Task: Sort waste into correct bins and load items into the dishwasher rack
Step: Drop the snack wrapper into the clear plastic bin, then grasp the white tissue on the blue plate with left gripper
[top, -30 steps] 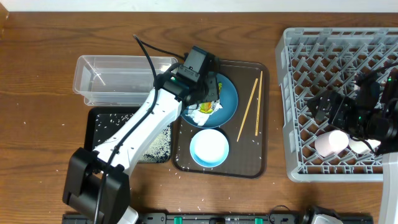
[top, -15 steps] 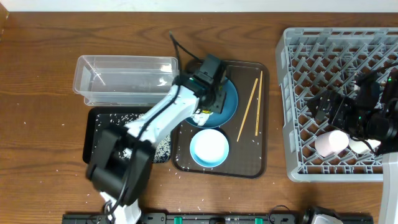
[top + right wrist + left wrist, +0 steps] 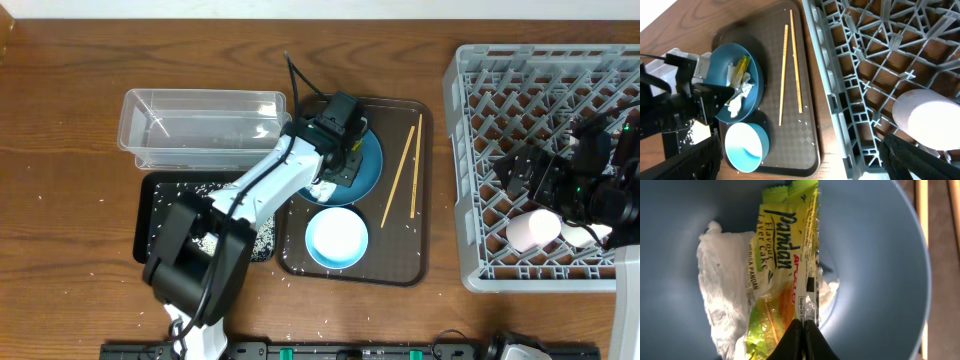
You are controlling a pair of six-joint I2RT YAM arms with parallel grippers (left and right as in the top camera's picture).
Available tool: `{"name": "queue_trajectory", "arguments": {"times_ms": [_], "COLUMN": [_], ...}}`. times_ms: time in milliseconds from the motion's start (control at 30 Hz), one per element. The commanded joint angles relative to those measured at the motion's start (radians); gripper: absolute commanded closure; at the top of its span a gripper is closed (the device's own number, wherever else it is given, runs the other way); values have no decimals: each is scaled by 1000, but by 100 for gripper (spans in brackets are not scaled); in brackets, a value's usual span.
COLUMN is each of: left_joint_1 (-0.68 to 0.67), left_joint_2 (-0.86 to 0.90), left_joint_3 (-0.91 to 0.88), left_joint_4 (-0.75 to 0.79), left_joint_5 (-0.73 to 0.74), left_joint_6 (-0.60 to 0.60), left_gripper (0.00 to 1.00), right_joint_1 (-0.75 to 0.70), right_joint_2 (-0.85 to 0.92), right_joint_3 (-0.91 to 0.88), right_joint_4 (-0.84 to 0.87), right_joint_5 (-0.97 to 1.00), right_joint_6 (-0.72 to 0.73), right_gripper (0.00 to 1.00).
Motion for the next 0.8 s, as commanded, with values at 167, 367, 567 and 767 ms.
{"name": "queue_trajectory", "arguments": {"times_ms": [167,367,567,767], "left_joint_1": [77,203,286,255], "left_joint_2": [-220,-206,-166,-250], "left_joint_3": [45,43,44,55], "left_joint_4": [-11,-19,-16,-33], "left_joint_5": [-100,-184,-182,39], "left_joint_6": [-31,-31,-74,-146], "left_gripper": [94,94,72,46], "right_joint_1": [4,5,5,4], "right_joint_2": [-1,-1,-1,-1], "right_joint_3": [6,6,6,6], "right_joint_4": [-2,0,5,7], "right_joint_5": [2,2,2,2], "right_joint_6": [-15,-9,-9,-9], "right_gripper": [1,1,1,1]}}
